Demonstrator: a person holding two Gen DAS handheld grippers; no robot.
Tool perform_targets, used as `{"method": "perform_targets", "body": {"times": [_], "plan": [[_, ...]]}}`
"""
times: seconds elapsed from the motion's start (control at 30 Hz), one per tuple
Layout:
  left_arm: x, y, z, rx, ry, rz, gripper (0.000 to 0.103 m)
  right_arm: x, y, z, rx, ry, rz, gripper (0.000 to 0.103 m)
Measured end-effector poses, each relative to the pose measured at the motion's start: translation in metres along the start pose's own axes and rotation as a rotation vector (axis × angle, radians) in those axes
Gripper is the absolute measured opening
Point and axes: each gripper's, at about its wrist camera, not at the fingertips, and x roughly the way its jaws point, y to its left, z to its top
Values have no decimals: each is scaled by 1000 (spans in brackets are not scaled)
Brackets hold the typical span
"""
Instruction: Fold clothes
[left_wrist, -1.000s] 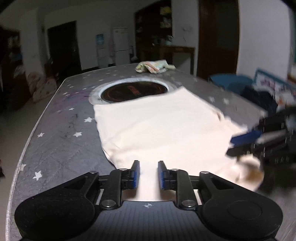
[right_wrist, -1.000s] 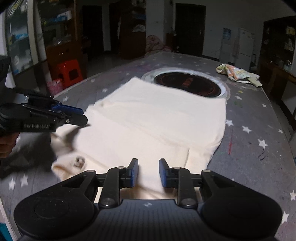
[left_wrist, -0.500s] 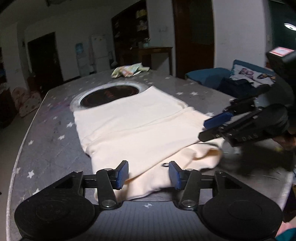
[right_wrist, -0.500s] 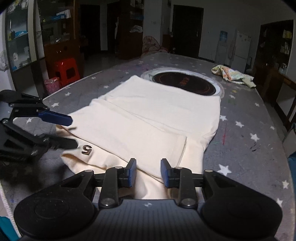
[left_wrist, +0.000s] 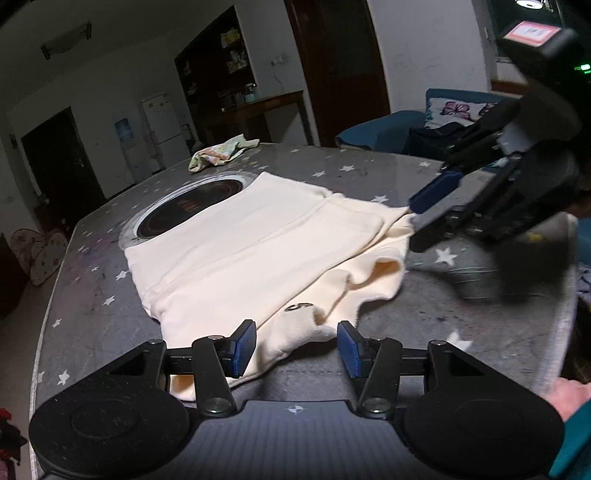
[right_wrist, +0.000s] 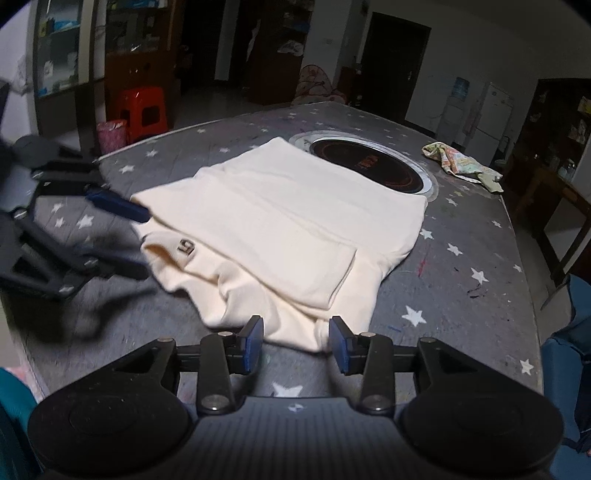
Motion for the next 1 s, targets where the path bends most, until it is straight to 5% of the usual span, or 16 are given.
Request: {"method": "perform_targets", "body": {"times": [0.13, 0.23, 0.7, 0.9, 1.0], "plan": [[8, -3, 0, 27, 1, 33, 16, -2, 7, -4, -33, 1, -9, 49], [8, 6, 7, -13, -15, 36, 14, -3, 16, -8, -91, -2, -24, 55], [31, 48, 37, -170, -14, -44, 14, 29, 39, -3, -253, -92, -43, 54], [16, 48, 29, -152, -29, -67, 23, 46, 26, 15, -209, -78, 11, 25], [6, 42, 20, -93, -35, -60, 42, 45, 18, 21, -172, -72, 46, 16]]}}
